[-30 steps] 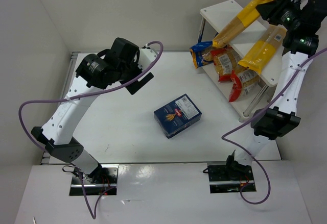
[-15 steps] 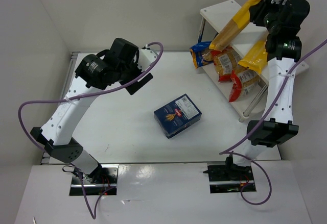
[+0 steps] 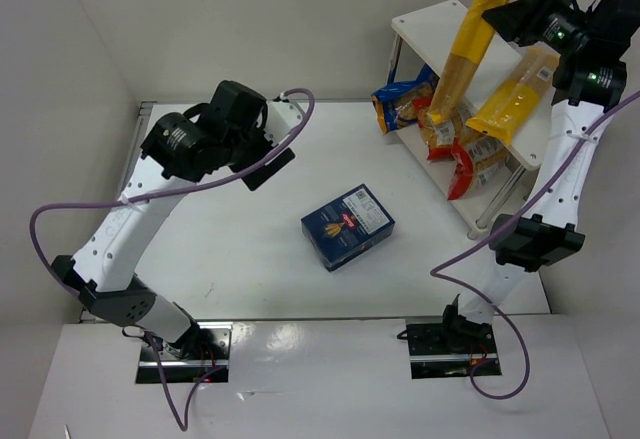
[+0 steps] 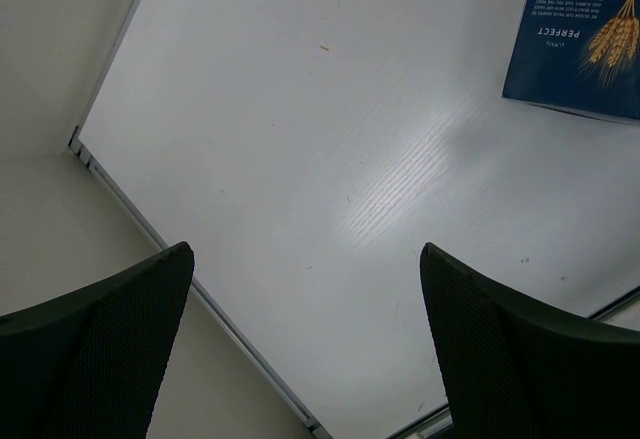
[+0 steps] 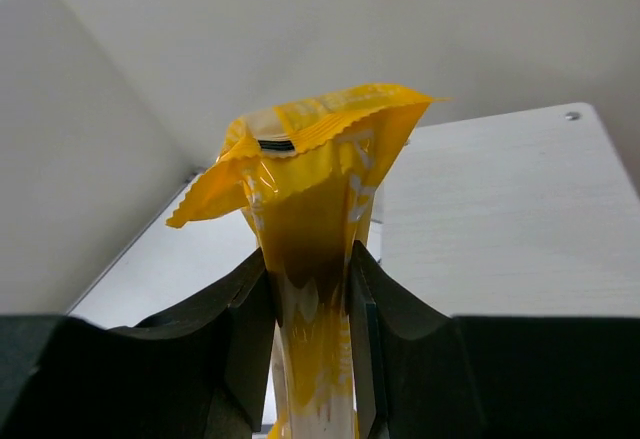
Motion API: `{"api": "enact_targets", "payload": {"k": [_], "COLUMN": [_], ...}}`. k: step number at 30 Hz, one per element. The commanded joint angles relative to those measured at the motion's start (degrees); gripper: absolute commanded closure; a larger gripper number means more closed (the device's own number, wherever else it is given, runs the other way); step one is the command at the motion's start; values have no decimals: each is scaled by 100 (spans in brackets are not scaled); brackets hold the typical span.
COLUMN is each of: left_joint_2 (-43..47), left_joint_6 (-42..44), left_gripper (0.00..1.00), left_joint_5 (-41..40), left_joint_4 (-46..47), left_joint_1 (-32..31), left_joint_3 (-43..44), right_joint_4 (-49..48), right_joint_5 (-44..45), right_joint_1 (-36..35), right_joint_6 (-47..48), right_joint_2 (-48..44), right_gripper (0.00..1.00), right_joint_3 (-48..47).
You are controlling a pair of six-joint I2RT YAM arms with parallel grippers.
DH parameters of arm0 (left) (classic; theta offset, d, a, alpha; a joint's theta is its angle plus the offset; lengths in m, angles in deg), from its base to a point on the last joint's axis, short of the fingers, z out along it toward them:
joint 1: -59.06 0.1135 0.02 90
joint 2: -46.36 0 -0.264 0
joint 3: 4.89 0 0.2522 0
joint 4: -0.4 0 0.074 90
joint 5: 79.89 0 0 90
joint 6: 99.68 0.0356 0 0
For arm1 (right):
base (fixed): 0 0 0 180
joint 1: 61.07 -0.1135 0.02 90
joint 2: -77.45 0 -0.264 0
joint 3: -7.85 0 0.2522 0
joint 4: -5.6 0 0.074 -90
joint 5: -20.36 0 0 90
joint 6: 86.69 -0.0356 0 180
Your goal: Place and organize the pasta boxes and bags onto the shelf
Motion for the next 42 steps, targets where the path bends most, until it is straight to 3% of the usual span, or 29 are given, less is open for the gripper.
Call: {"api": "enact_targets", "payload": {"k": [1,5,9,23,32,36,42], "left_joint_2": [295,357,479,892,1315,1525,1807], "left_joint_6": [113,113,113,113,271,271,324], "left_gripper": [1,1,1,1,1,1,1], "left_joint_5": [-128,-128,-128,-136,-488,-488,-603], "left_joint_4": [130,130,130,183,236,288,340], "left_joint_1": [-13,-13,-13,224,225,338,453], "left_joint_3": [-143,-328,-381,-917,-1602,-1953,-2235], "right_joint_4": [-651,-1281,-1230,-651,-439,-1561,-1924], "right_joint_5": [-753,-1375,-1623,-2115,-3747,-4242,-4190], "right_joint_1": [-141,-212,-606,-1178,-1293,-1293,-1293], "right_joint_6": [-200,-969,-971,354,611,-204,-540], "right_joint_2": [-181,-234,-480,-919,-1245,-1298,-1070], "right_gripper": [100,100,100,100,100,100,100], "right_joint_3": [-585,-333,-33,-612,625,1049,496]}}
